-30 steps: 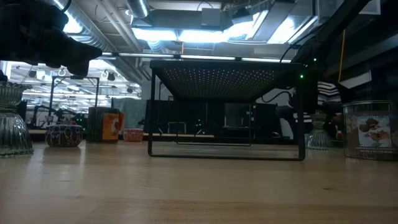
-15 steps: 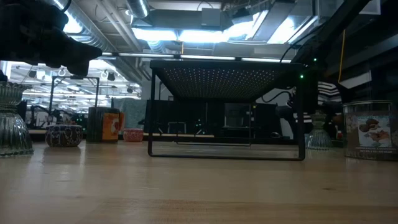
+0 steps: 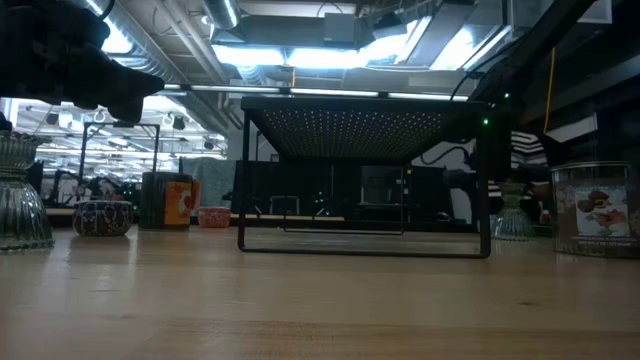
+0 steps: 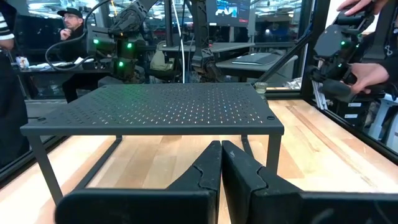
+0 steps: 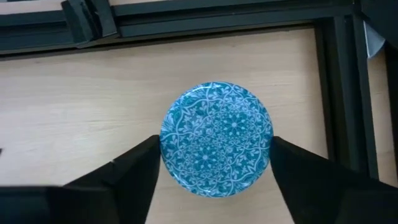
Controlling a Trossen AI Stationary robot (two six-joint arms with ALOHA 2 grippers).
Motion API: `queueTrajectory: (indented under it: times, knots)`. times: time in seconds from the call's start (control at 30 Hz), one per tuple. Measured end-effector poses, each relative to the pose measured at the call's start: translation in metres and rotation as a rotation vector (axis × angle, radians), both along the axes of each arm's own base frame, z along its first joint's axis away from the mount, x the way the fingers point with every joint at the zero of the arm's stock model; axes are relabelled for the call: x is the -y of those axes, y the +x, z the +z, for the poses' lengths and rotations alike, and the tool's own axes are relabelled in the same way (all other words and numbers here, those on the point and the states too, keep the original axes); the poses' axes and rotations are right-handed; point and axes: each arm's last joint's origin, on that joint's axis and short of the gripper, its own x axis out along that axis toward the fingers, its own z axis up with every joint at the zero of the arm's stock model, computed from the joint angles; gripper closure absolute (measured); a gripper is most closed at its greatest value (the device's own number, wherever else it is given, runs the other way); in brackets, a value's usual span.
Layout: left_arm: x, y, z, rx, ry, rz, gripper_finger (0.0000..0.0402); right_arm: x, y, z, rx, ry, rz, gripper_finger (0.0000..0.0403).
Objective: Pick & Place candle stick holders
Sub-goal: Put the patterned blue scented candle on the shelf
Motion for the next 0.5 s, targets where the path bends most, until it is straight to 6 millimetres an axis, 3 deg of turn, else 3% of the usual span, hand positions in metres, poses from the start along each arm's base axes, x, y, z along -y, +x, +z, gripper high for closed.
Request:
queueTrajectory:
  times: [0.5]
  knots:
    - [0.000, 0.000, 0.000, 0.000, 0.000, -0.001, 0.0395, -0.013, 0.015, 0.003, 0.009, 0.022, 0.088, 0.0173]
